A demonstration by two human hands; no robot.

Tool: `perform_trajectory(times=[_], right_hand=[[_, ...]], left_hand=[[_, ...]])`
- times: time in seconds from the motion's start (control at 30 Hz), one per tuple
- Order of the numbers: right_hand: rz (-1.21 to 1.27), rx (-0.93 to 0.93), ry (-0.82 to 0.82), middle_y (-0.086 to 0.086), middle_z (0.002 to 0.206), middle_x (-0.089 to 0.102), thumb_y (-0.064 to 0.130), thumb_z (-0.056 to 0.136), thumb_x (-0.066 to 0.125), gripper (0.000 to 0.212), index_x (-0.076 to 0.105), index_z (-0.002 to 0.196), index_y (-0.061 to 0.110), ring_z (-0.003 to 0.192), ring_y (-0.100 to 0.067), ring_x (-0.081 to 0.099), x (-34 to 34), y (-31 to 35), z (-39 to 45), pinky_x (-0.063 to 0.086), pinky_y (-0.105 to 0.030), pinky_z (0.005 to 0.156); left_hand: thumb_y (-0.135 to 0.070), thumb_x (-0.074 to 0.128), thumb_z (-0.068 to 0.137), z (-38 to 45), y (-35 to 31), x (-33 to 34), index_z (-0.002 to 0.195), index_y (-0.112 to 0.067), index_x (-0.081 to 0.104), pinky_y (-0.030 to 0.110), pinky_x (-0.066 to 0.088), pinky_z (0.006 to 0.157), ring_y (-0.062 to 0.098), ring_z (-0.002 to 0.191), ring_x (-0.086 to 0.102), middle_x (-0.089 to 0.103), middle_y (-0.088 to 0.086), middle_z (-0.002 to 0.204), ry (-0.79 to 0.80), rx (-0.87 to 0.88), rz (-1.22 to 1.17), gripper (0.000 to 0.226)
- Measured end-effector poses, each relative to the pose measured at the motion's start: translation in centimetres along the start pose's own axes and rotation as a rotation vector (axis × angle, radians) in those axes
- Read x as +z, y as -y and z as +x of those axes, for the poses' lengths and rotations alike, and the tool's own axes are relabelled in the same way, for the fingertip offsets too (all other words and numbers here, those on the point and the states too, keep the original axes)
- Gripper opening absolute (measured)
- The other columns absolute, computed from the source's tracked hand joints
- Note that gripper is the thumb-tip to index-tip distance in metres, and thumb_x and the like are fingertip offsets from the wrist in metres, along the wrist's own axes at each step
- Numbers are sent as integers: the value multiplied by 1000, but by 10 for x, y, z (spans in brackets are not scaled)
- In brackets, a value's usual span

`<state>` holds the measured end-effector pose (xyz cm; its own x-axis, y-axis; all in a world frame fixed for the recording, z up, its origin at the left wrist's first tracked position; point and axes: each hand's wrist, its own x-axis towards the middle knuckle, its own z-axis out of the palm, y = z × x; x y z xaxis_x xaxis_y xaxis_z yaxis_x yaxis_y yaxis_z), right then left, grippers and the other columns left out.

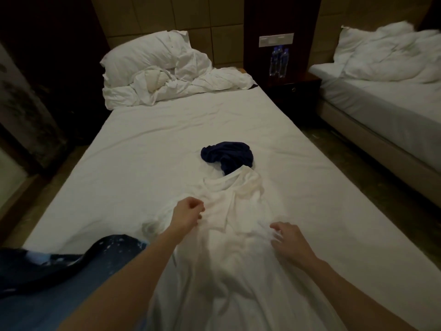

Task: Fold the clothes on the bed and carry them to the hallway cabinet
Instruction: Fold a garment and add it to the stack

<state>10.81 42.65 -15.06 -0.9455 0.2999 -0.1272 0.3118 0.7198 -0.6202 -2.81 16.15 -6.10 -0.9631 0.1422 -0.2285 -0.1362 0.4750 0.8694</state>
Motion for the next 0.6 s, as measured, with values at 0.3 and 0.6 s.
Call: perform_trajectory(times=[0.3, 0.6], right_hand=[[-200, 249, -119, -14, 113, 56, 33, 93, 51, 32, 47, 115, 10, 103, -33, 57, 15, -3, -130, 51, -39, 83], [3, 281, -120, -12, 102, 61, 26, 87, 59, 27, 45, 108, 15, 92, -34, 60, 21, -17, -220, 42, -33, 71]], left_hand=[[-30, 69, 80, -156, 117, 4, 146, -3, 23, 37, 45, 102, 36, 131, 43, 37, 18, 143, 226, -199, 684, 85], [-17, 62, 90, -237, 152, 7, 115, -7, 59, 30, 50, 89, 27, 109, 59, 61, 12, 115, 252, -18, 568, 27]])
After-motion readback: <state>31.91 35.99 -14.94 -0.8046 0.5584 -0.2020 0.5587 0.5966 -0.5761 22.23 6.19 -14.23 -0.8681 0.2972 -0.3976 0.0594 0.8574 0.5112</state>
